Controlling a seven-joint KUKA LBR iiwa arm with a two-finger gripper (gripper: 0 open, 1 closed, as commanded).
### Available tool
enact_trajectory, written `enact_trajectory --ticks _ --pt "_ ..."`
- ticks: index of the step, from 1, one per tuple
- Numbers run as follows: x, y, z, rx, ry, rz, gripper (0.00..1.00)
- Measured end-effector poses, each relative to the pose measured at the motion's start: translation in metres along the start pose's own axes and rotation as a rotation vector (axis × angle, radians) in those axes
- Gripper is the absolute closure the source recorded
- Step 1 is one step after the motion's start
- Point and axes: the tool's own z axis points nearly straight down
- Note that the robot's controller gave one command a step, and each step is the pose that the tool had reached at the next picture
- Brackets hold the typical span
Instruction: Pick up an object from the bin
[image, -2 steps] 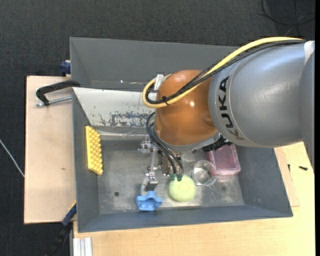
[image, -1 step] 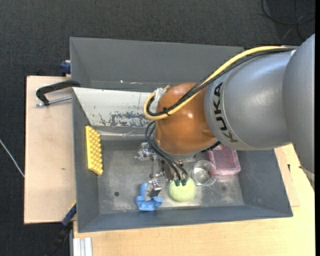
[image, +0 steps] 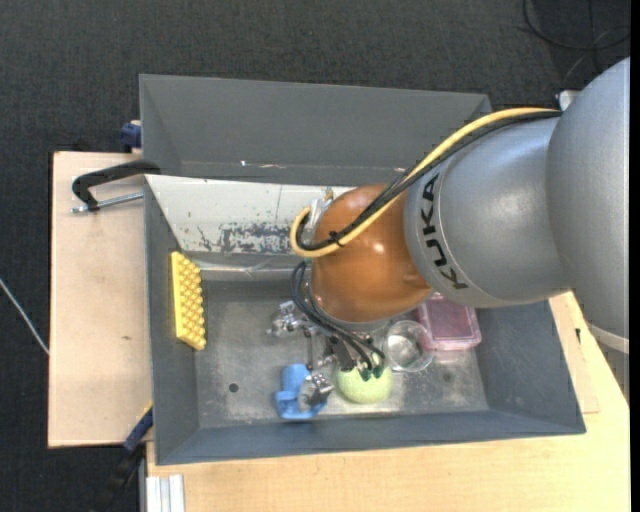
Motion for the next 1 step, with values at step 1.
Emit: enact_trajectory --ticks 1 --pt "-0.0024 -0.0003 -0.0262 0.001 -0.007 -0.296 0.0"
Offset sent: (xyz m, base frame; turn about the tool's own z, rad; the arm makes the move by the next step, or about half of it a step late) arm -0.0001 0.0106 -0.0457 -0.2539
